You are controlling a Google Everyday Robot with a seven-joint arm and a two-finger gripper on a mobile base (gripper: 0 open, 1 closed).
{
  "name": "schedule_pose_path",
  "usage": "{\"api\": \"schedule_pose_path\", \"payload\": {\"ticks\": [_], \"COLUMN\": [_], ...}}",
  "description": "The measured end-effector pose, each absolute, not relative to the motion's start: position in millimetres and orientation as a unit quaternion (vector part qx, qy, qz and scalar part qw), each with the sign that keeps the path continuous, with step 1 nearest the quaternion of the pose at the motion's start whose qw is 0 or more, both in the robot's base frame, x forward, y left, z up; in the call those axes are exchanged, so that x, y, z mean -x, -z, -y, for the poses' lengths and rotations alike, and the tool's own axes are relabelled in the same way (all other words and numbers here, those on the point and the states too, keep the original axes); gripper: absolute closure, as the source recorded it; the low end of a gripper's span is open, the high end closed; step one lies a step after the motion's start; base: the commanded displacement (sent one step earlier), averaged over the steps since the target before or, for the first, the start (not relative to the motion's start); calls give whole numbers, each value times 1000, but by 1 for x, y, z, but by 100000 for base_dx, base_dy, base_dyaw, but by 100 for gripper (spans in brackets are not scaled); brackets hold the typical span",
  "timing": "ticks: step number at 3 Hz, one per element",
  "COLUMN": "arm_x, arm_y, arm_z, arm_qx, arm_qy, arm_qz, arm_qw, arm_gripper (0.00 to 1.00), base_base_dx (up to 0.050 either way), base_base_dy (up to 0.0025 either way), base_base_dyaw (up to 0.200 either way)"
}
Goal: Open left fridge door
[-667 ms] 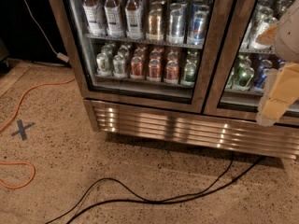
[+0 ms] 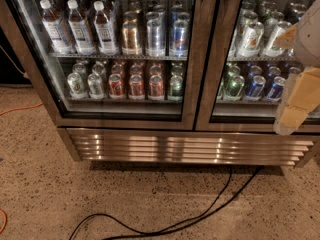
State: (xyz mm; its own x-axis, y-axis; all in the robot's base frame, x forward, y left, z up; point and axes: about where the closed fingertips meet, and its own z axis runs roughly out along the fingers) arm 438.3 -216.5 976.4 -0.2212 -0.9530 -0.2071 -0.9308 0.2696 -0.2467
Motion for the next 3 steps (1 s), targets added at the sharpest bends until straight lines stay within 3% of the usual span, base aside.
{"api": "schedule_pose_path", "payload": {"ticks": [1, 2, 3], "arm_x": [-438, -438, -438], "arm_y": [-976, -976, -976], "arm_z": [217, 217, 217], "arm_qx": [603, 603, 603], "arm_qy": [35, 35, 35], "arm_qz": [-781, -781, -781], "arm_qw": [159, 160, 160], "arm_gripper": [0, 0, 0], "base_base_dx": [4393, 4641, 0], "base_base_dy": [208, 4, 0], "base_base_dyaw": [9380, -132, 0]}}
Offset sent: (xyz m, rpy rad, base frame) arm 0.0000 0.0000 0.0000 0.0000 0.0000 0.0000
